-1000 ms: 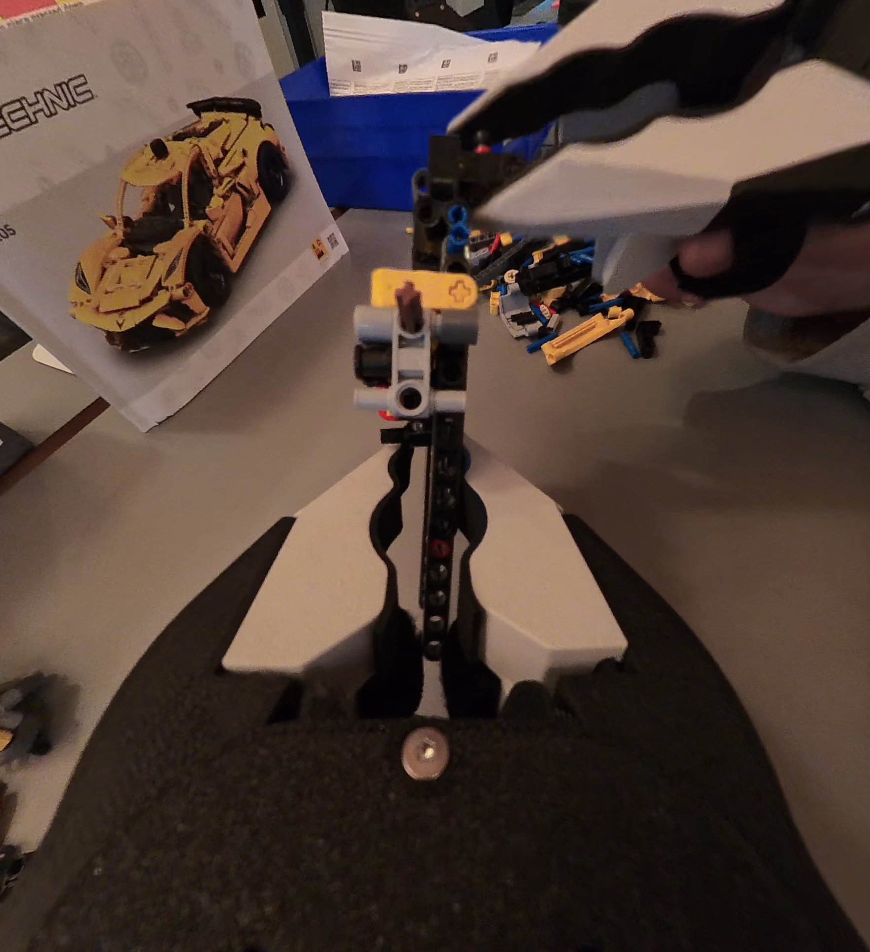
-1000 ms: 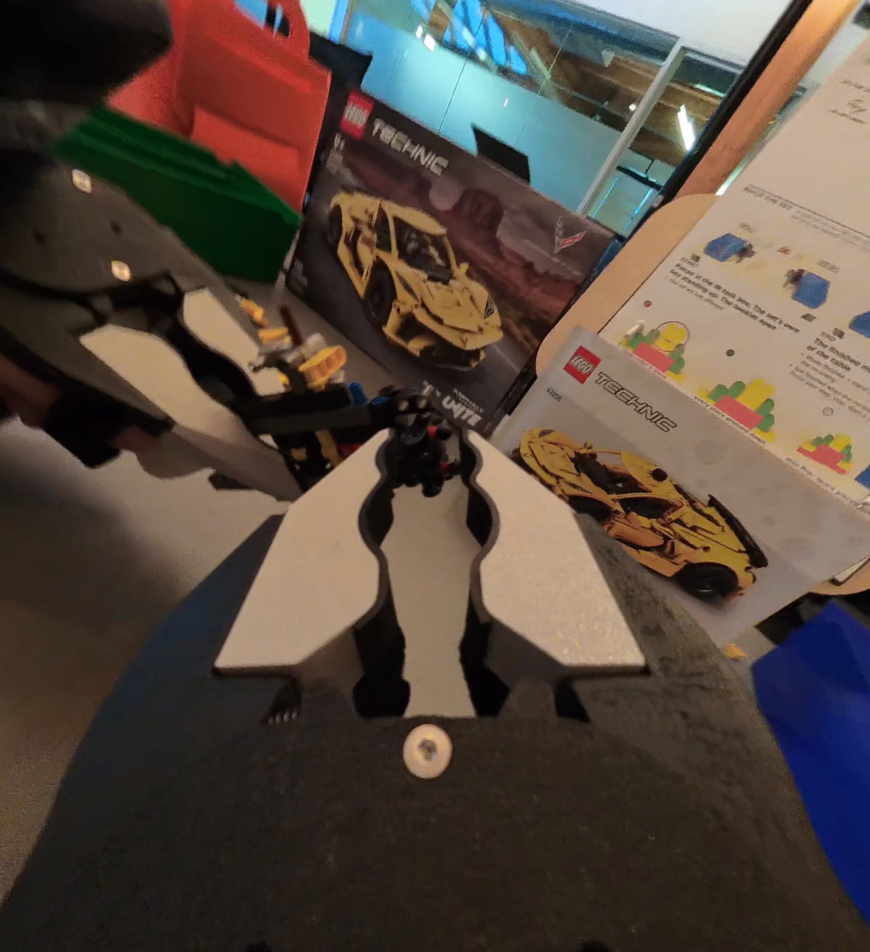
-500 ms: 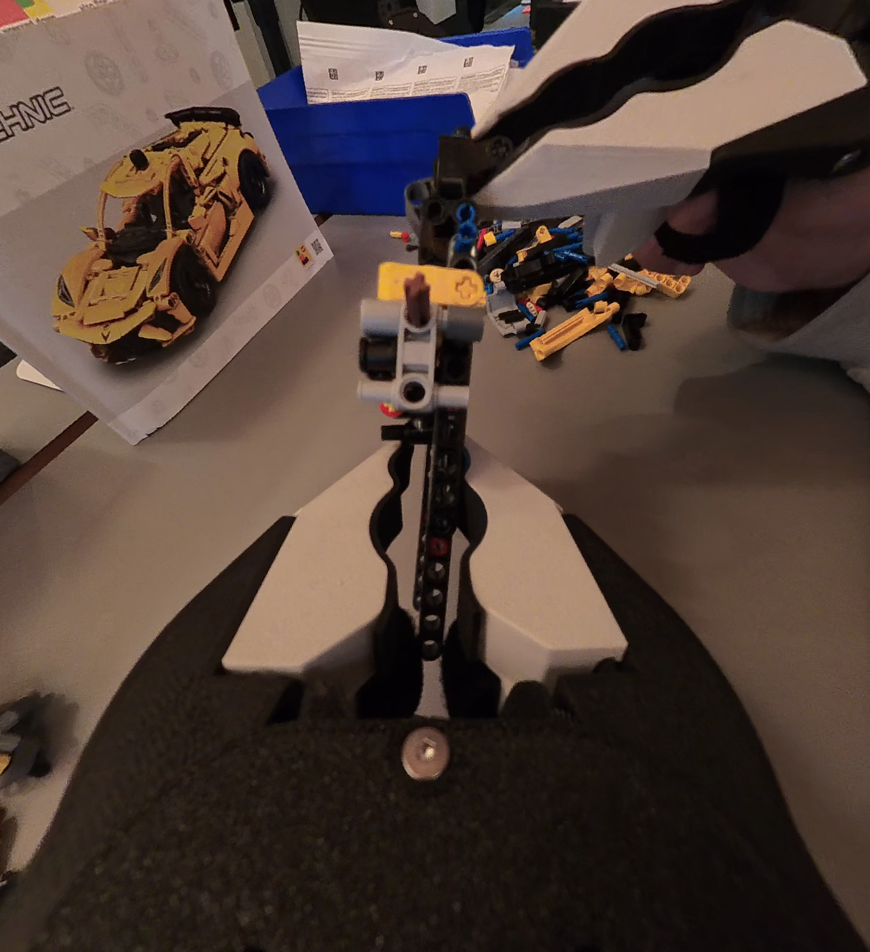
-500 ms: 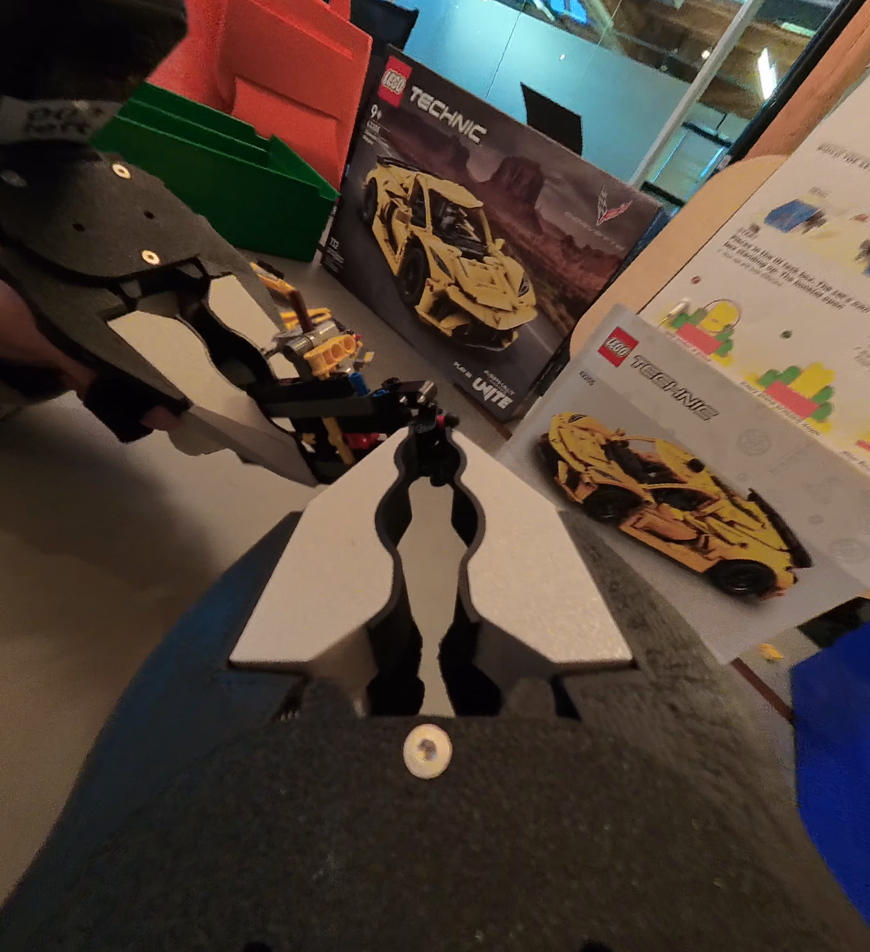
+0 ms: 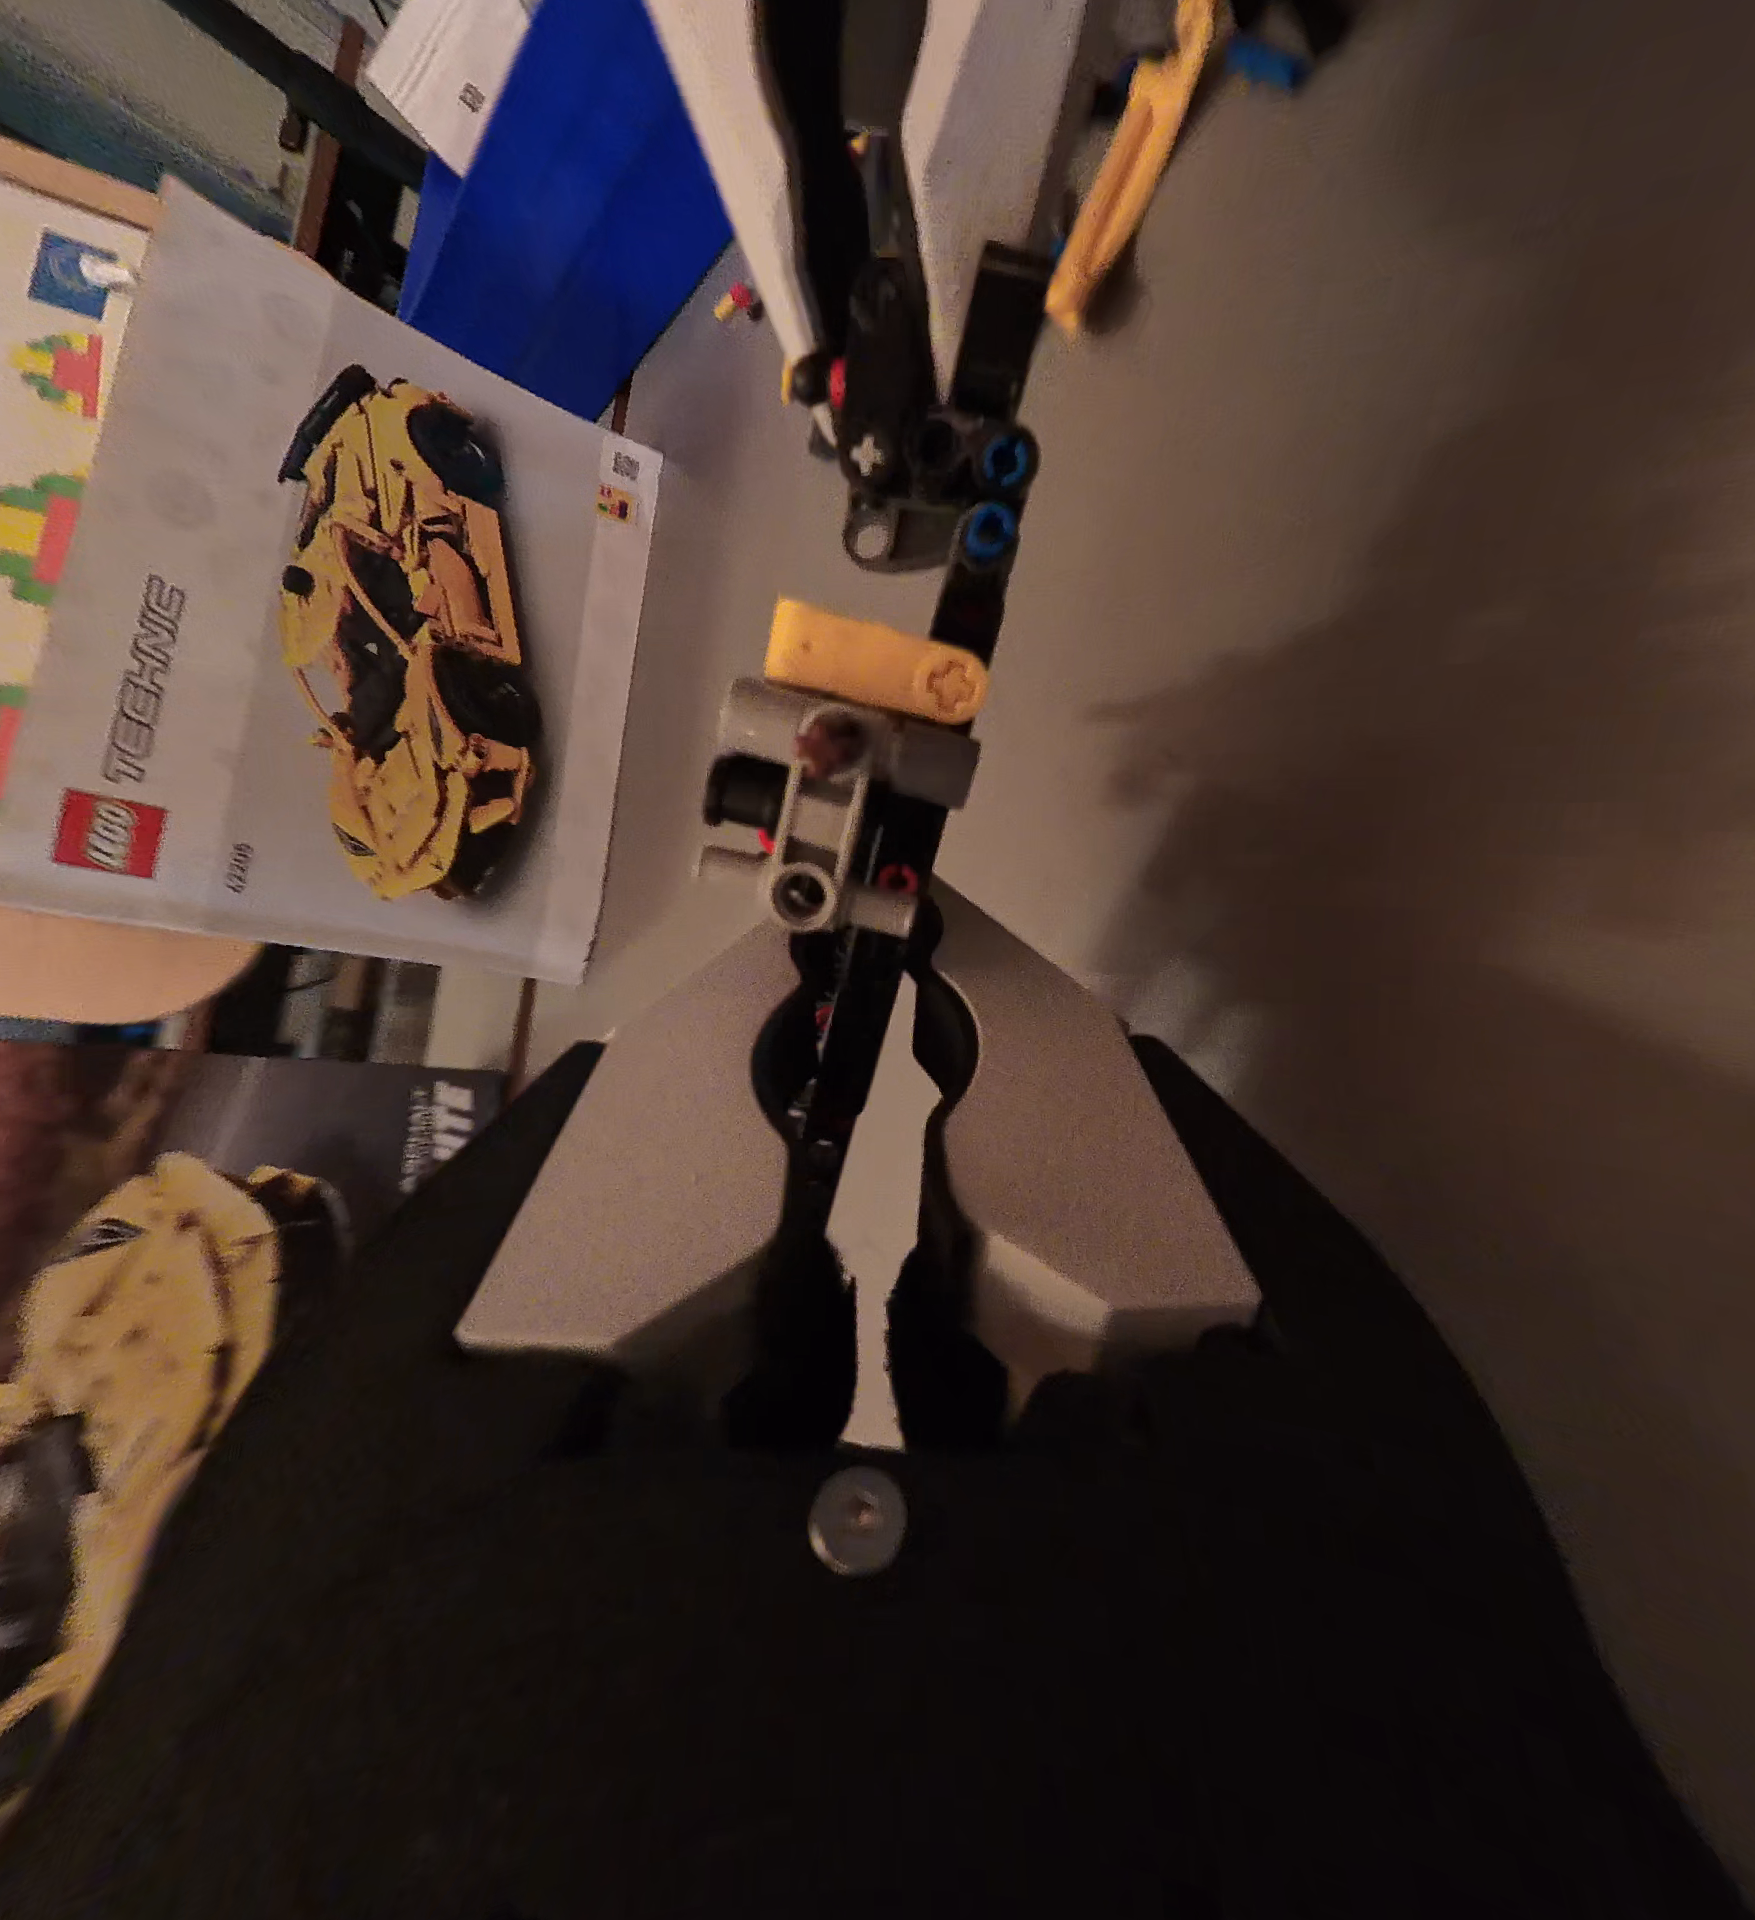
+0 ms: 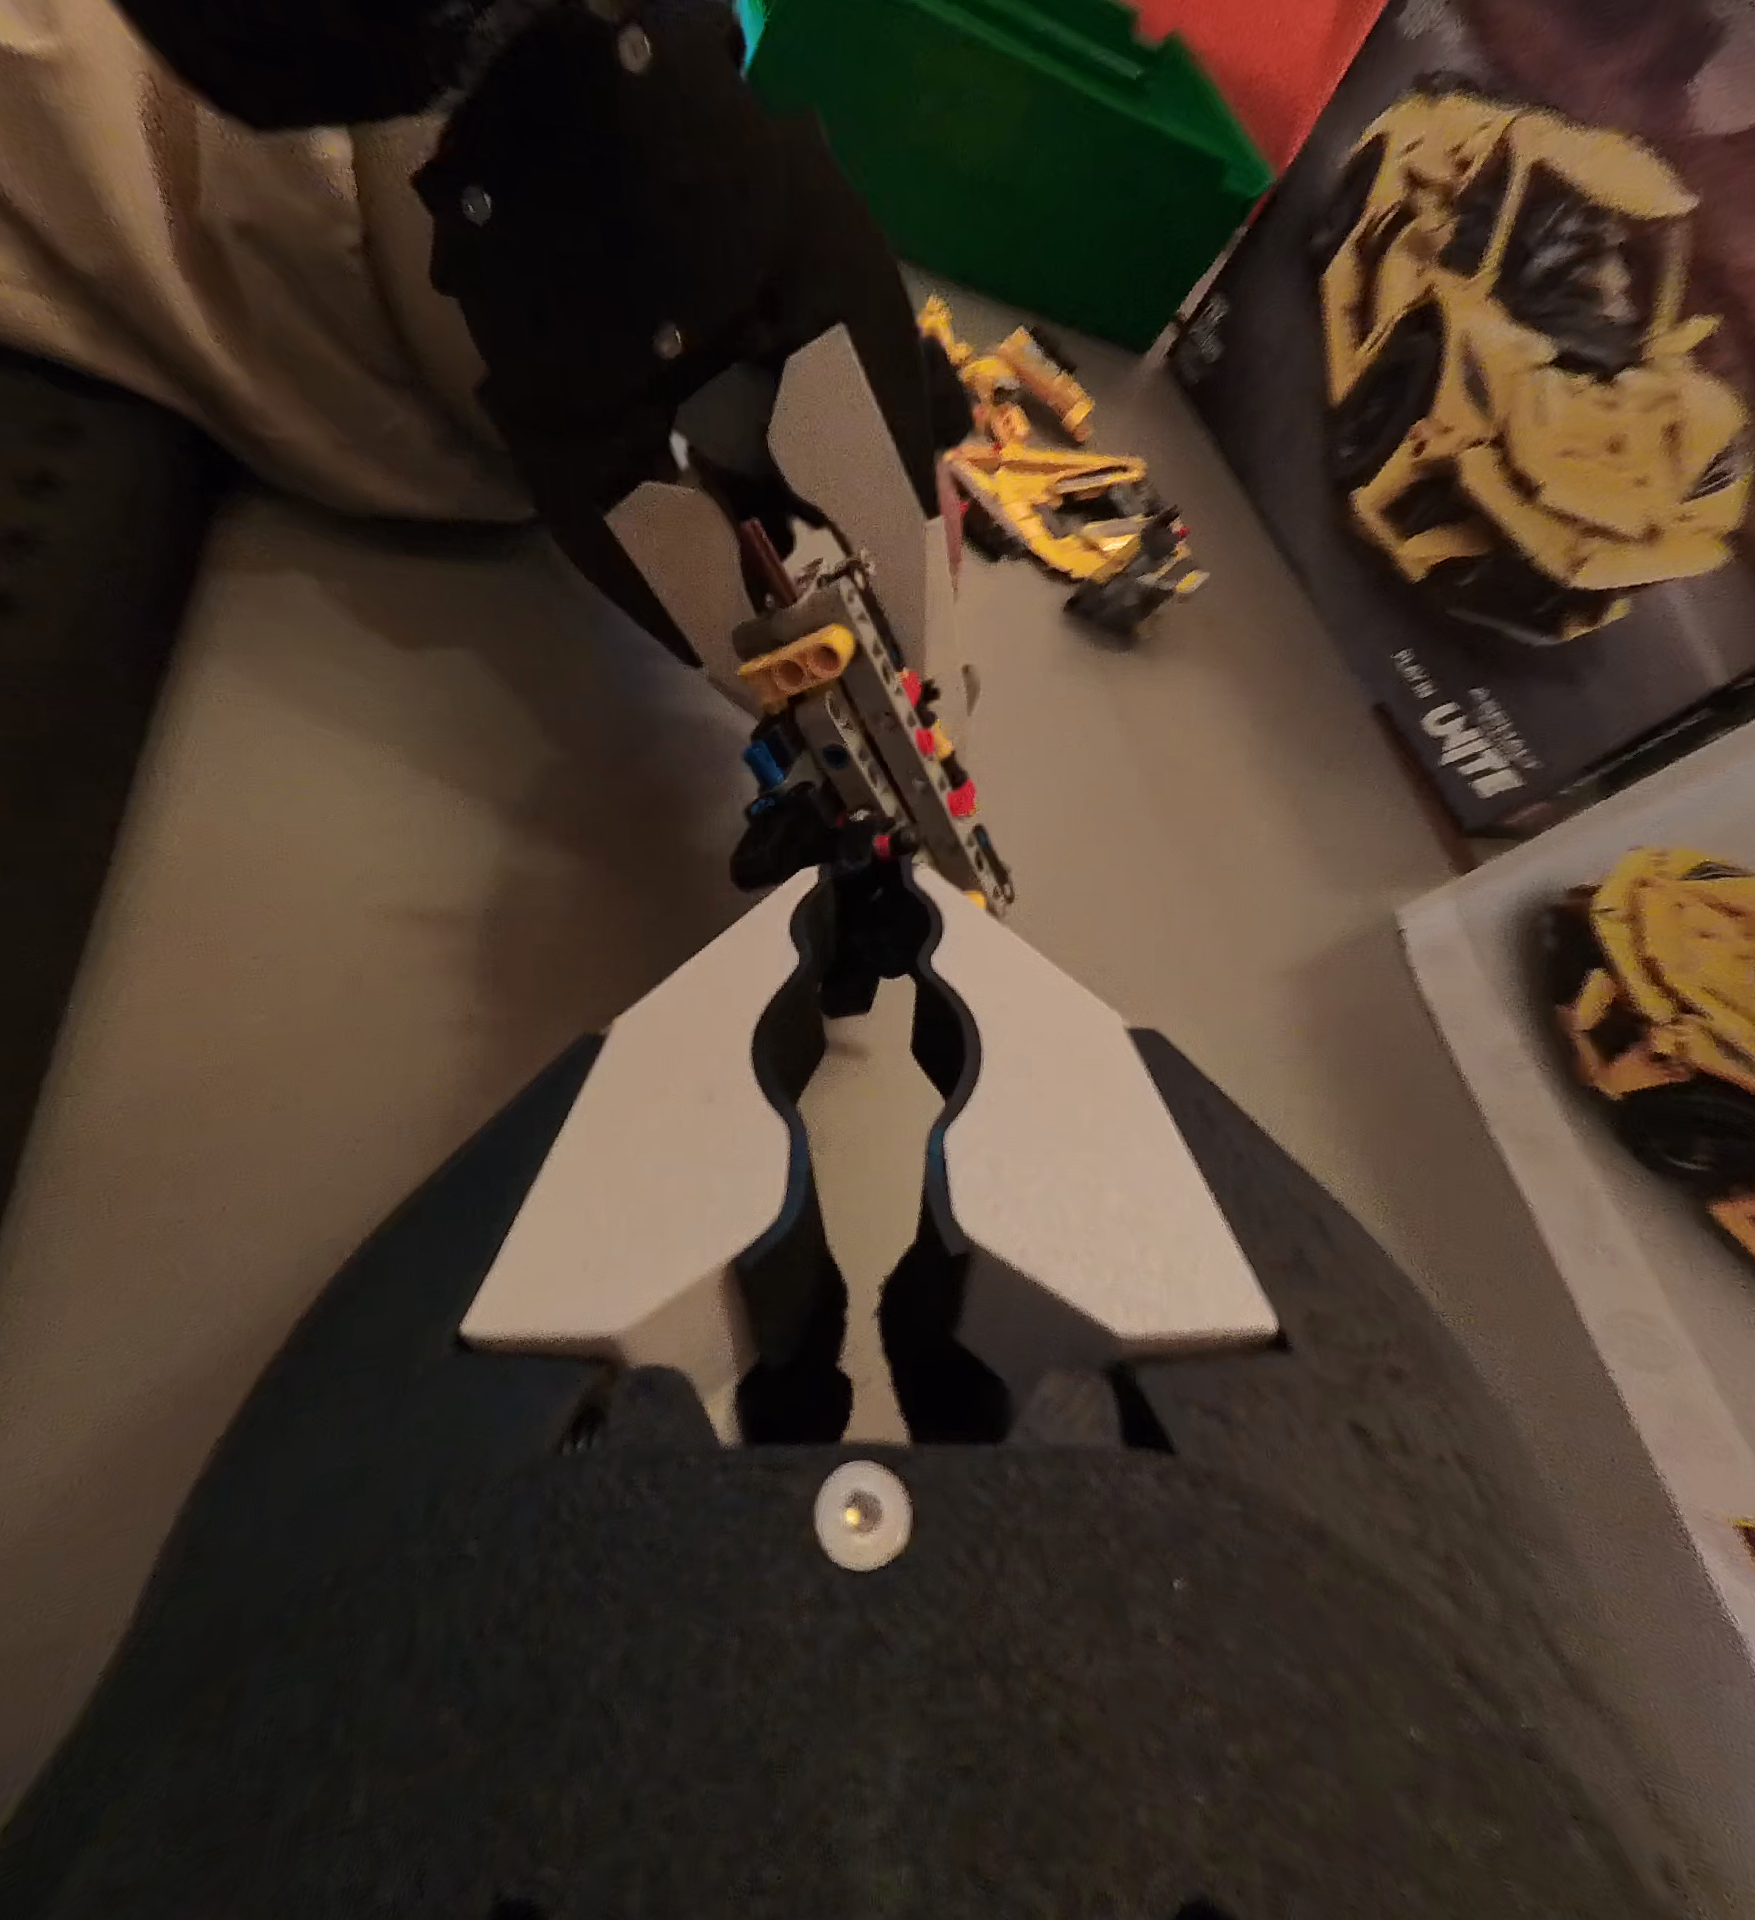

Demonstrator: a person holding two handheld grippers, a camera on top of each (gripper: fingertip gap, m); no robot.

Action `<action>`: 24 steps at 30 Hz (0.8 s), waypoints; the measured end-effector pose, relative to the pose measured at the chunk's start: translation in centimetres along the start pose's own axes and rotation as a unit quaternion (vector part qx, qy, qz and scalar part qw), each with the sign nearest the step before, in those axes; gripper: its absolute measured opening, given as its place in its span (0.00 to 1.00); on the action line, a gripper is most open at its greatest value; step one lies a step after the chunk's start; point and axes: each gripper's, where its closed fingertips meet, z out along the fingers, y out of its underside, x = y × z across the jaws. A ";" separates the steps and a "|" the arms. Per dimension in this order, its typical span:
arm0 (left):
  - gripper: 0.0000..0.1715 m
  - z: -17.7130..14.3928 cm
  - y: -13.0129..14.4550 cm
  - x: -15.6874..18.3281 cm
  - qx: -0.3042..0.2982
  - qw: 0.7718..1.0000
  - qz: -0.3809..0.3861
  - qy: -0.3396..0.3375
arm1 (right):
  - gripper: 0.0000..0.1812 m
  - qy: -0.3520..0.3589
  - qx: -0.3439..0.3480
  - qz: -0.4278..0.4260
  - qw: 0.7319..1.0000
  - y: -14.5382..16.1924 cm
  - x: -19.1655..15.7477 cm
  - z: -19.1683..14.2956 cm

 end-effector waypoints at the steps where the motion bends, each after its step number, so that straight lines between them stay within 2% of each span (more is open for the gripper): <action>1: 0.07 0.1 0.2 0.0 -0.012 1.000 0.022 -0.009 | 0.05 -0.009 -0.005 0.006 1.000 0.4 -0.3 0.2; 3: 0.07 0.2 0.5 -0.2 -0.026 0.999 0.040 -0.024 | 0.05 -0.006 -0.007 0.014 1.000 0.7 -0.2 0.5; 7: 0.07 0.0 0.4 -1.1 -0.017 0.999 0.022 -0.038 | 0.06 0.017 0.014 0.045 0.999 -0.1 0.4 0.4; 14: 0.07 -1.7 -2.2 -3.5 0.049 0.992 0.019 -0.118 | 0.06 0.034 0.136 0.067 0.988 -4.0 1.1 -1.9; 18: 0.08 -2.4 -3.2 -4.2 0.078 0.986 0.020 -0.146 | 0.07 0.038 0.180 0.055 0.981 -5.7 1.0 -2.9; 20: 0.07 -2.1 -2.9 -4.1 0.076 0.989 -0.008 -0.129 | 0.07 0.070 0.158 0.002 0.985 -5.4 1.2 -2.7; 21: 0.07 -1.8 -2.1 -4.1 0.065 0.990 -0.035 -0.119 | 0.08 0.116 0.133 -0.054 0.983 -5.1 1.9 -2.6; 22: 0.06 -1.3 -1.0 -4.1 0.047 0.991 -0.070 -0.104 | 0.12 0.189 0.113 -0.110 0.969 -5.1 2.9 -3.1; 24: 0.06 -0.8 0.9 -4.4 0.026 0.987 -0.133 -0.081 | 0.00 0.283 0.110 -0.213 0.929 -6.3 3.4 -4.6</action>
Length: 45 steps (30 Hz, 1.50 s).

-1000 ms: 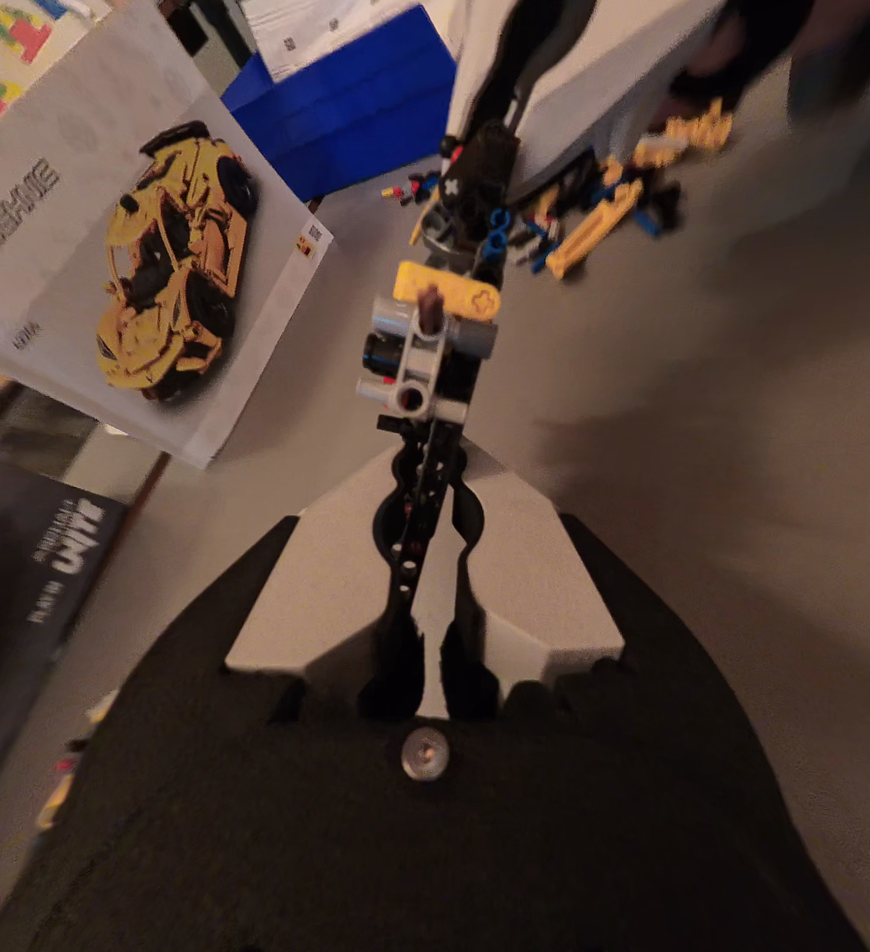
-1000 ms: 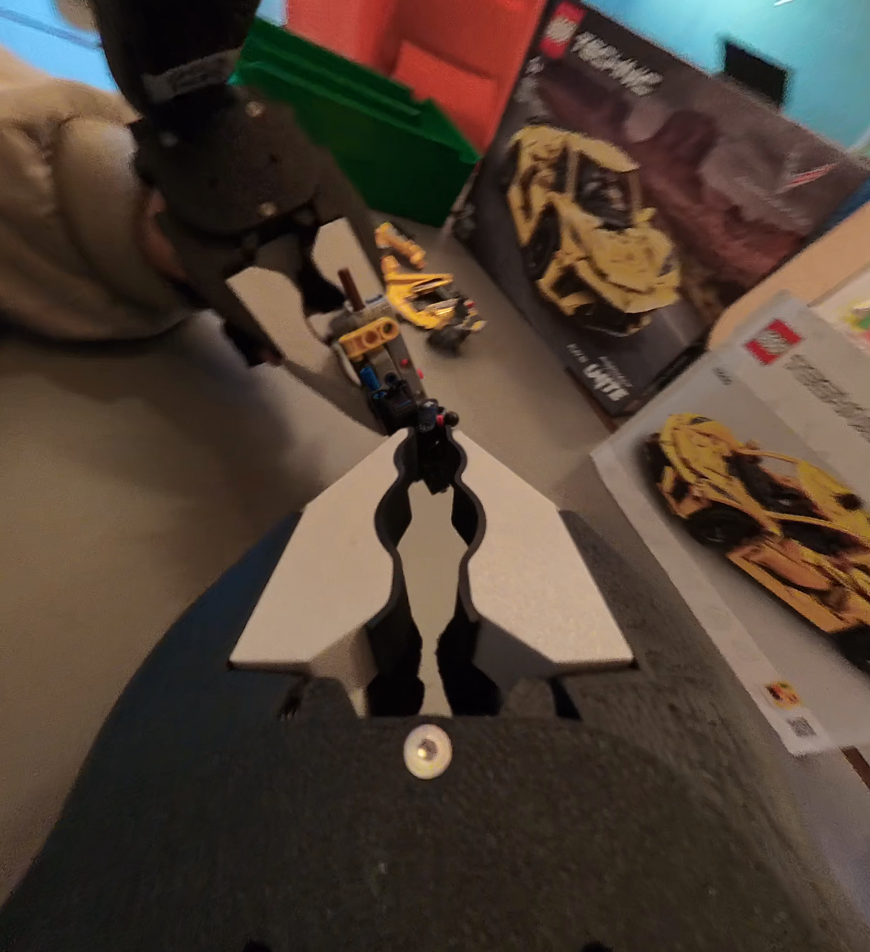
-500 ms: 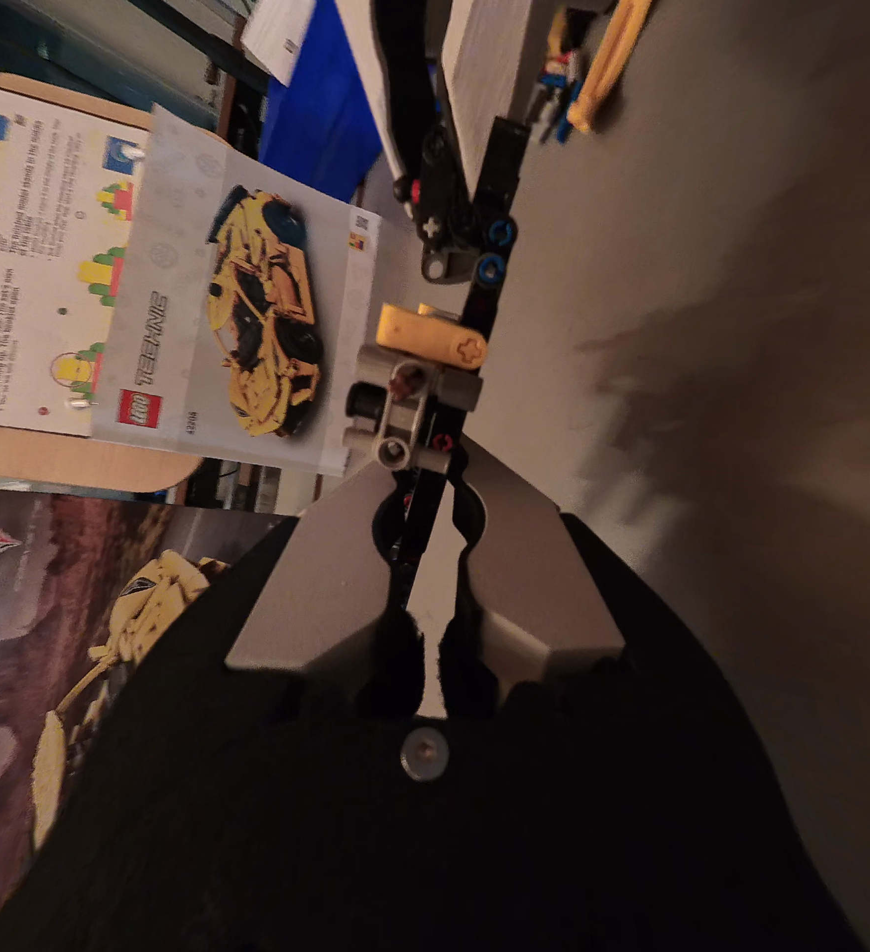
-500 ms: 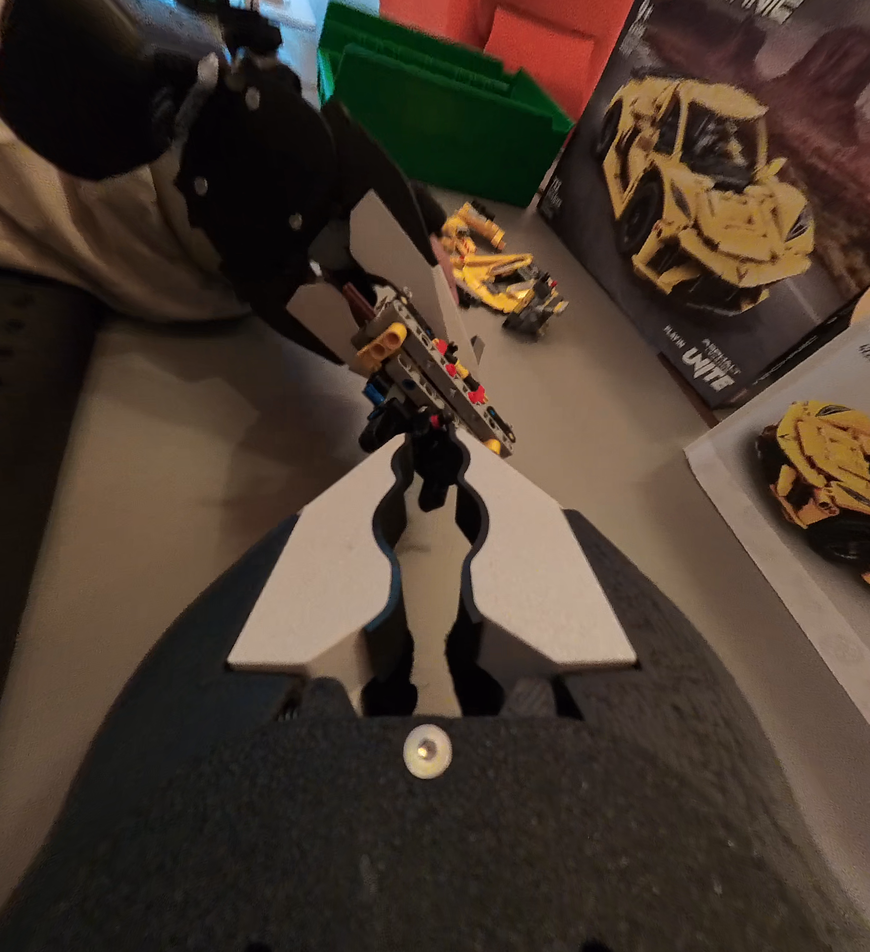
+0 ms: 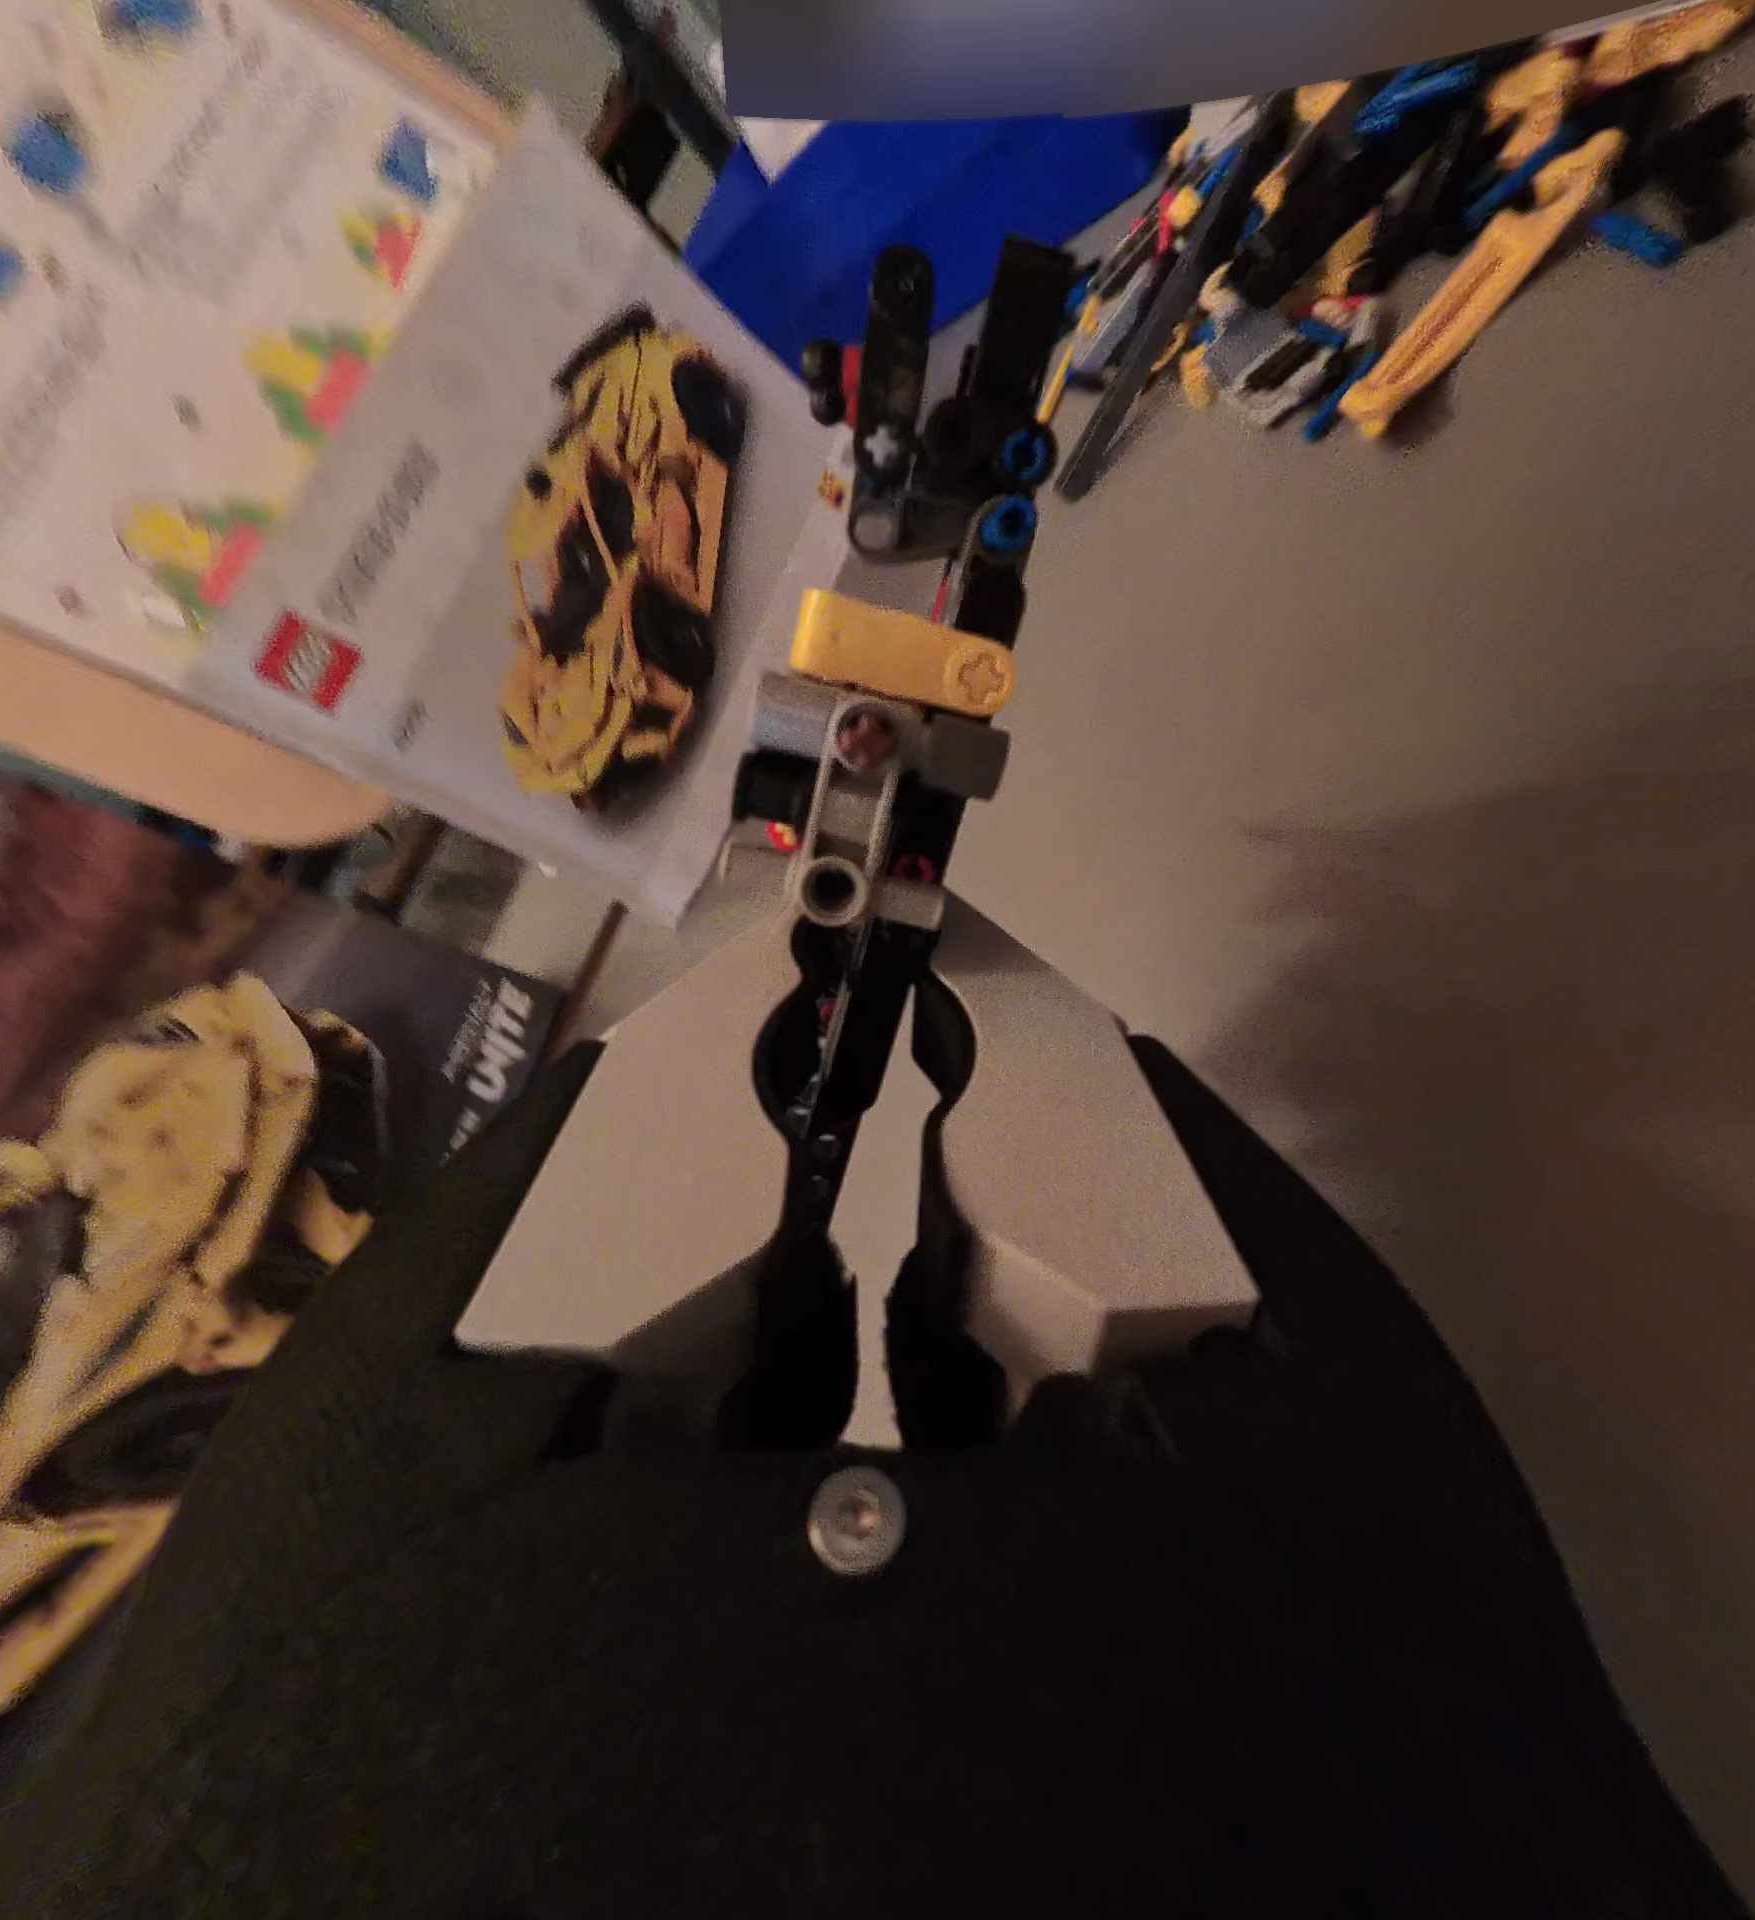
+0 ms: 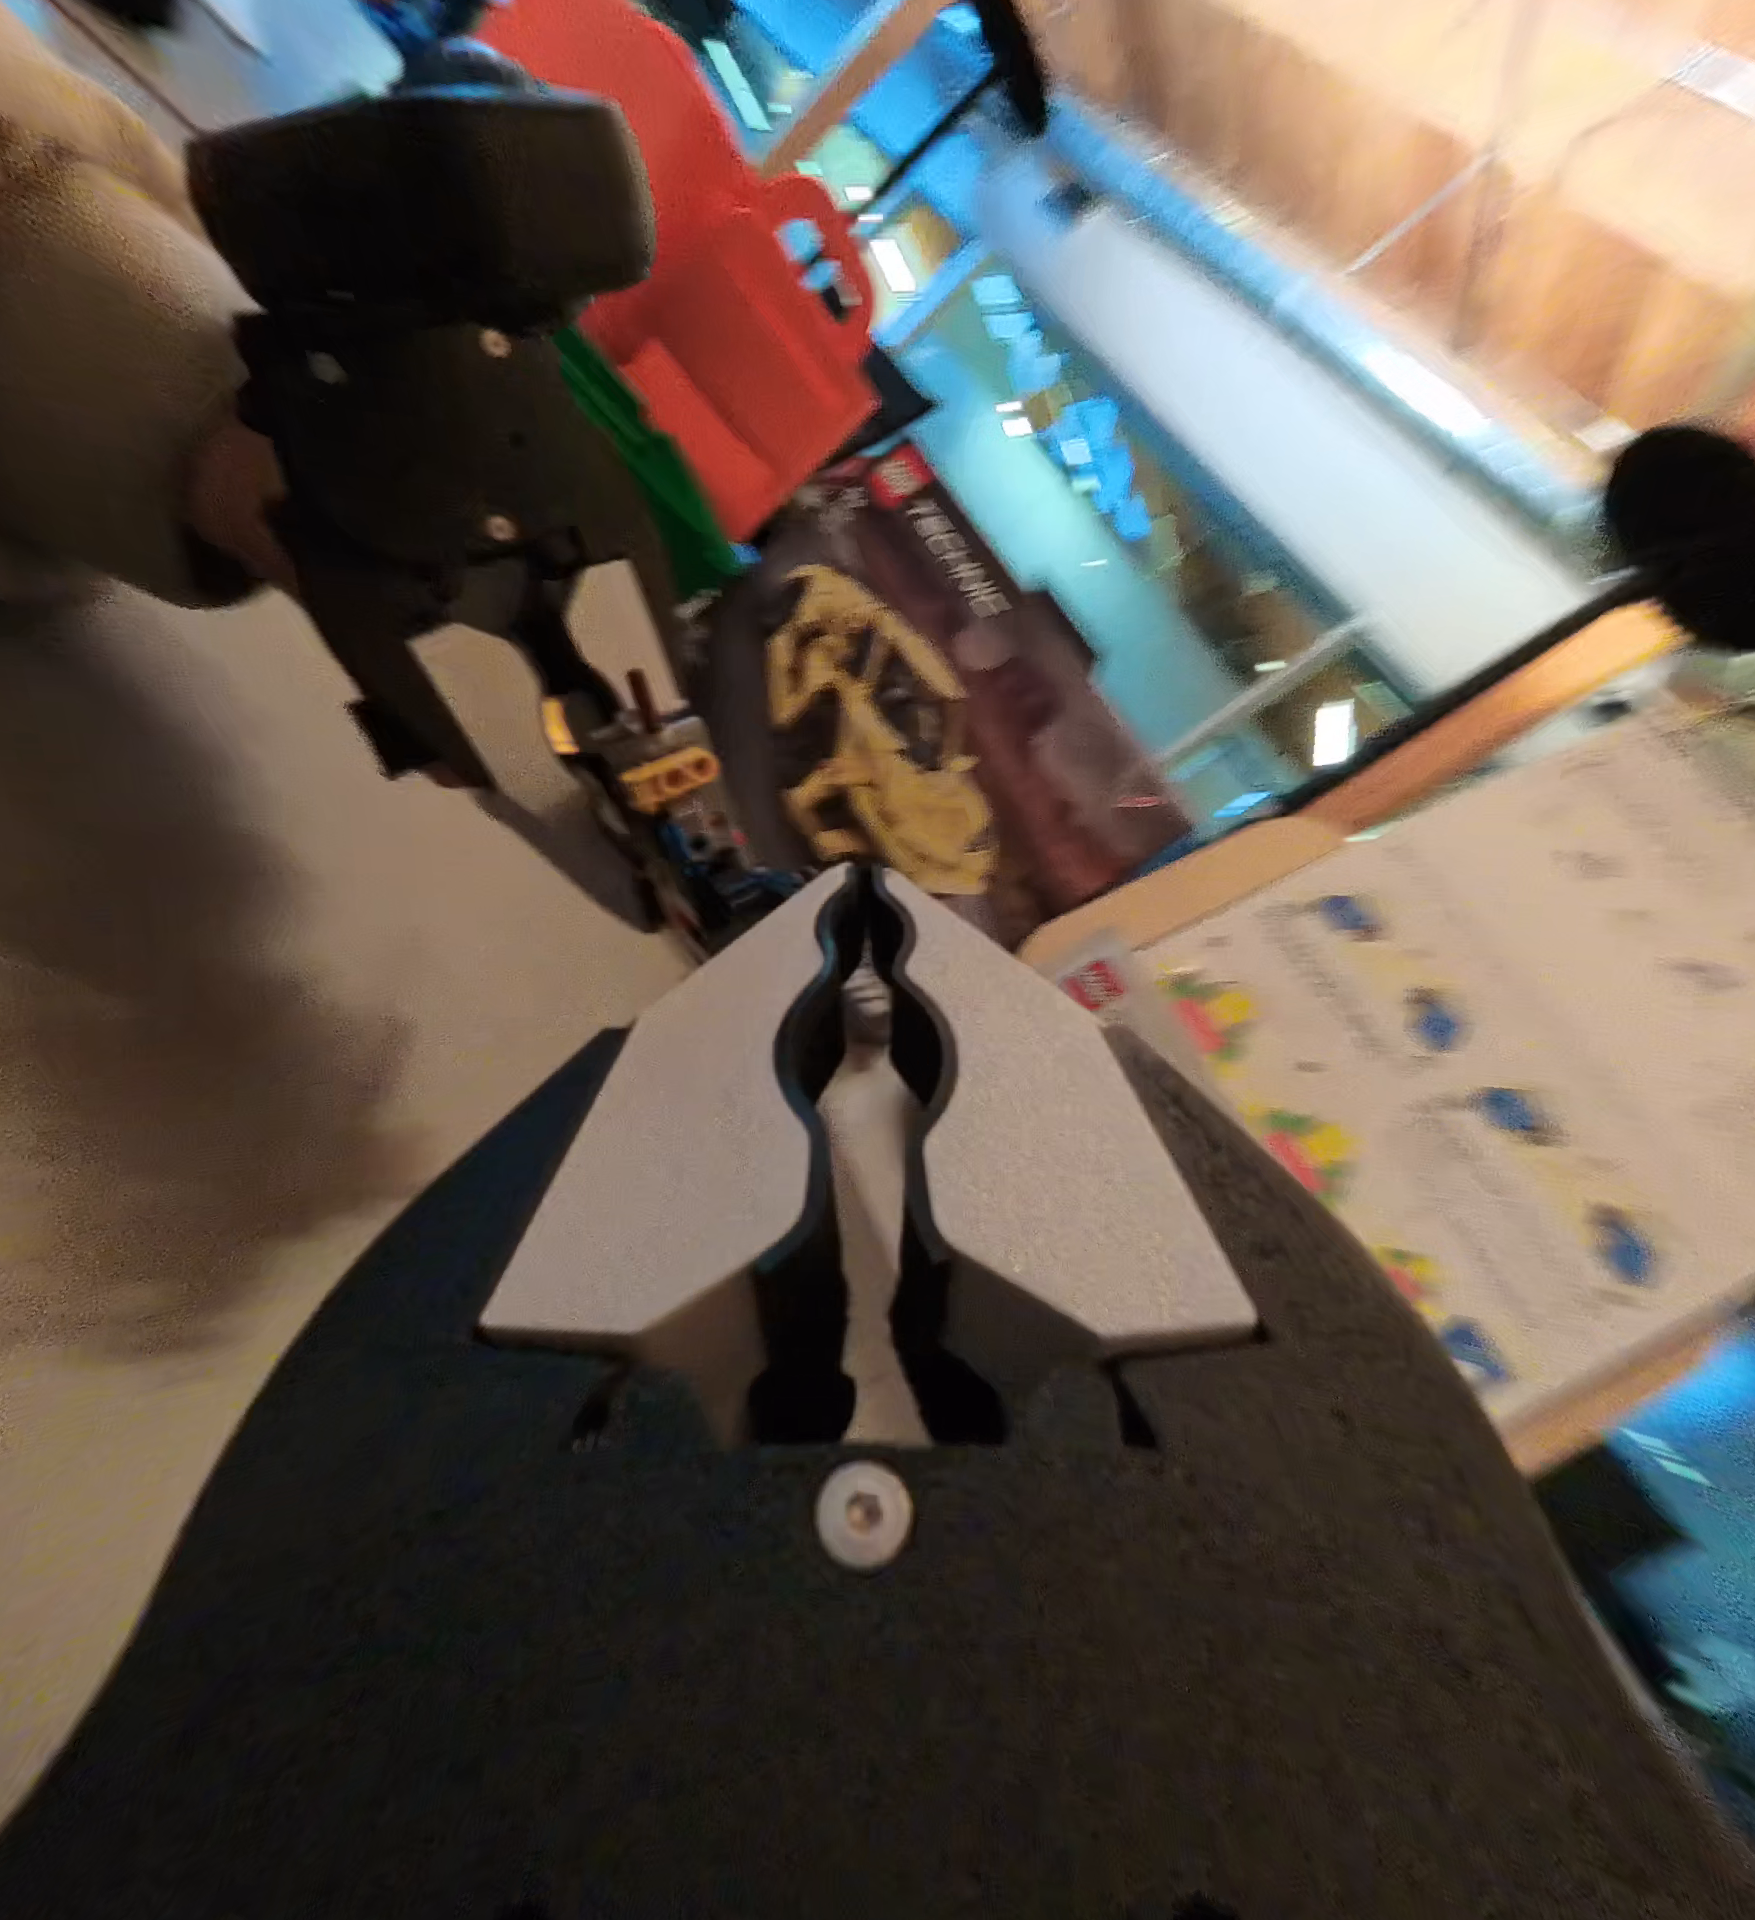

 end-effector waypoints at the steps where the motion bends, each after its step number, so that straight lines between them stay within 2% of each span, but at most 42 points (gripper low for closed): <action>1: 0.06 -0.1 0.1 -1.1 0.008 1.000 0.000 -0.022 | 0.00 0.024 -0.012 -0.005 1.000 0.3 0.6 0.1; 2: 0.05 -0.5 -0.3 -2.4 0.027 0.997 0.035 -0.066 | 0.00 0.018 -0.035 0.037 0.999 1.1 0.7 0.4; 4: 0.05 -1.7 -1.4 -4.5 0.044 0.973 0.150 -0.169 | 0.15 -0.038 -0.062 0.201 0.977 2.7 0.1 1.2; 6: 0.05 -2.7 -2.4 -5.1 0.041 0.945 0.234 -0.224 | 0.22 -0.116 -0.049 0.367 0.922 2.7 -0.6 1.4; 8: 0.05 -3.6 -3.8 -5.1 0.061 0.923 0.278 -0.258 | 0.23 -0.188 -0.002 0.491 0.851 1.5 -0.7 1.0; 10: 0.05 -4.3 -4.8 -5.0 0.074 0.899 0.321 -0.287 | 0.21 -0.239 0.040 0.555 0.796 0.2 -0.4 0.4; 12: 0.05 -4.6 -5.4 -4.8 0.080 0.884 0.350 -0.300 | 0.17 -0.252 0.064 0.570 0.780 -0.5 0.0 0.0; 15: 0.05 -4.5 -5.7 -4.1 0.084 0.877 0.368 -0.299 | 0.13 -0.237 0.080 0.549 0.797 -1.0 0.6 -0.2; 18: 0.05 -4.4 -5.9 -3.8 0.089 0.874 0.375 -0.297 | 0.14 -0.252 0.081 0.515 0.815 -1.5 -0.2 -0.3; 20: 0.05 -4.6 -6.1 -3.6 0.095 0.867 0.386 -0.301 | 0.14 -0.255 0.058 0.492 0.831 -1.1 -1.0 -0.1; 24: 0.05 -4.5 -6.4 -3.0 0.097 0.854 0.413 -0.301 | 0.10 -0.299 0.029 0.504 0.810 -0.9 -2.7 -0.2; 27: 0.06 -4.0 -5.9 -2.6 0.089 0.857 0.421 -0.284 | 0.08 -0.304 -0.008 0.492 0.816 0.1 -3.7 0.0; 31: 0.05 -3.3 -5.0 -2.2 0.079 0.876 0.403 -0.252 | 0.07 -0.302 -0.034 0.502 0.810 0.9 -4.0 0.3; 35: 0.05 -1.6 -2.5 -0.1 0.051 0.932 0.334 -0.132 | 0.04 -0.285 -0.078 0.472 0.831 2.7 -5.0 0.8; 39: 0.05 -0.9 -1.5 0.9 0.039 0.944 0.314 -0.091 | 0.04 -0.267 -0.091 0.454 0.845 3.4 -5.3 1.1; 42: 0.04 -0.7 -0.9 2.3 0.033 0.959 0.279 -0.038 | 0.02 -0.250 -0.088 0.473 0.840 3.7 -4.5 1.3; 45: 0.04 -0.5 -1.0 2.8 0.028 0.957 0.287 -0.031 | 0.02 -0.219 -0.069 0.505 0.832 4.0 -3.2 1.3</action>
